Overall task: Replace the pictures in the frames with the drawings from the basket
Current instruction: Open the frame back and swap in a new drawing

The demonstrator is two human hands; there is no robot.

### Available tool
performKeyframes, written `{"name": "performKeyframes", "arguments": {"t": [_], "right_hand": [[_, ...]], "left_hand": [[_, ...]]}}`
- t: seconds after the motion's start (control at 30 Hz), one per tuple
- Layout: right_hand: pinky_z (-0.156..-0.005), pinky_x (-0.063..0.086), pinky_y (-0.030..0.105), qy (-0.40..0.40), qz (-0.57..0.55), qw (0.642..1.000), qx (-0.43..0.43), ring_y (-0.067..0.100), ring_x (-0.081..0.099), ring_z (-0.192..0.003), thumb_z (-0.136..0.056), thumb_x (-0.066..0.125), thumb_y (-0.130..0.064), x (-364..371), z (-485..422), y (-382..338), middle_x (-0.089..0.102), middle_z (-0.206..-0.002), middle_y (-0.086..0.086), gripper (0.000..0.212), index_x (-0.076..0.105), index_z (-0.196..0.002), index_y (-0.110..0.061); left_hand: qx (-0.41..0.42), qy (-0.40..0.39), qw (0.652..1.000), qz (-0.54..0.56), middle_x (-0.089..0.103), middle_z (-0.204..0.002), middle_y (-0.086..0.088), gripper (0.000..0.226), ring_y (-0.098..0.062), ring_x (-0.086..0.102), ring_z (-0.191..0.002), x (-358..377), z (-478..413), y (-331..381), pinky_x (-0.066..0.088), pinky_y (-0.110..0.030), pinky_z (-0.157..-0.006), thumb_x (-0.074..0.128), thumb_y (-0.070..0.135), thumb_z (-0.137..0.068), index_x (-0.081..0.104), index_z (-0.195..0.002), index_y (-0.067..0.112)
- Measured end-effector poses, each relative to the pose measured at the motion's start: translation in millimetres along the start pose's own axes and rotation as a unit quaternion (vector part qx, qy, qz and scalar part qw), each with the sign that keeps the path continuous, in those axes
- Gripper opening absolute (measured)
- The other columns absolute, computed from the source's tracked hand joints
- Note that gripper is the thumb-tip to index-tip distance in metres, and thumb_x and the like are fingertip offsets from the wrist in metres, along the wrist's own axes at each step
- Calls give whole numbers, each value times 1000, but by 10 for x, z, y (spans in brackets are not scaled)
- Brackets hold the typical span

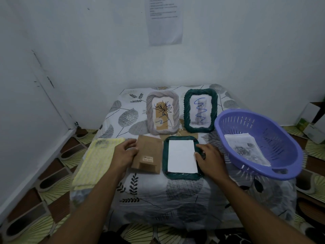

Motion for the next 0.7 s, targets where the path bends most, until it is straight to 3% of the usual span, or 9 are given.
{"name": "performKeyframes", "arguments": {"t": [0.13, 0.27, 0.37, 0.47, 0.57, 0.7], "right_hand": [[-95, 44, 39, -2, 3, 1000, 1, 27, 49, -115, -93, 55, -31, 13, 4, -11, 56, -125, 7, 40, 56, -130, -16], [-93, 43, 39, -5, 17, 1000, 1, 28, 47, -115, -93, 55, -33, 6, 10, -28, 56, -123, 7, 41, 55, -131, -16], [-95, 42, 39, -12, 18, 1000, 1, 28, 46, -117, -93, 54, -30, 2, 13, -37, 55, -124, 7, 41, 55, -132, -15], [-95, 40, 38, -18, 25, 1000, -7, 28, 45, -116, -96, 49, -21, 11, 3, -33, 56, -124, 9, 38, 55, -132, -12], [-93, 41, 37, -15, 28, 999, -14, 29, 47, -112, -96, 47, -15, 12, -5, -30, 57, -122, 10, 37, 56, -132, -10], [-92, 40, 35, -9, 20, 1000, -17, 29, 47, -111, -96, 47, -12, 13, -11, -30, 58, -120, 11, 36, 57, -130, -7]], "left_hand": [[18, 33, 988, -153, 67, -116, -13, 34, -21, 63, -97, -168, 13, -62, 51, -34, -89, 59, 3, -87, 64, -120, 10], [122, 41, 942, -310, 65, -121, -13, 33, -26, 60, -108, -48, 93, 16, 43, -30, -92, 59, 23, -92, 64, -121, 8], [198, -47, 913, -353, 58, -132, -13, 39, -27, 51, -123, 121, 108, 68, 36, -34, -104, 58, 29, -91, 62, -124, 7], [204, -133, 872, -425, 45, -146, -10, 45, -25, 39, -135, 232, 94, -40, 28, -35, -112, 56, 30, -93, 55, -133, 11], [217, -122, 849, -466, 43, -147, -9, 45, -26, 39, -134, 275, 101, -148, 29, -34, -111, 54, 30, -94, 52, -136, 12], [251, -69, 827, -498, 53, -135, -9, 35, -27, 46, -123, 370, 136, -102, 39, -41, -100, 49, 33, -95, 60, -122, 13]]}}
Point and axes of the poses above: each hand's wrist, its own z-axis away from the middle knuckle, its own x-axis out of the palm, y = z × x, the point moved 3 cm from there along -z, towards the middle knuckle
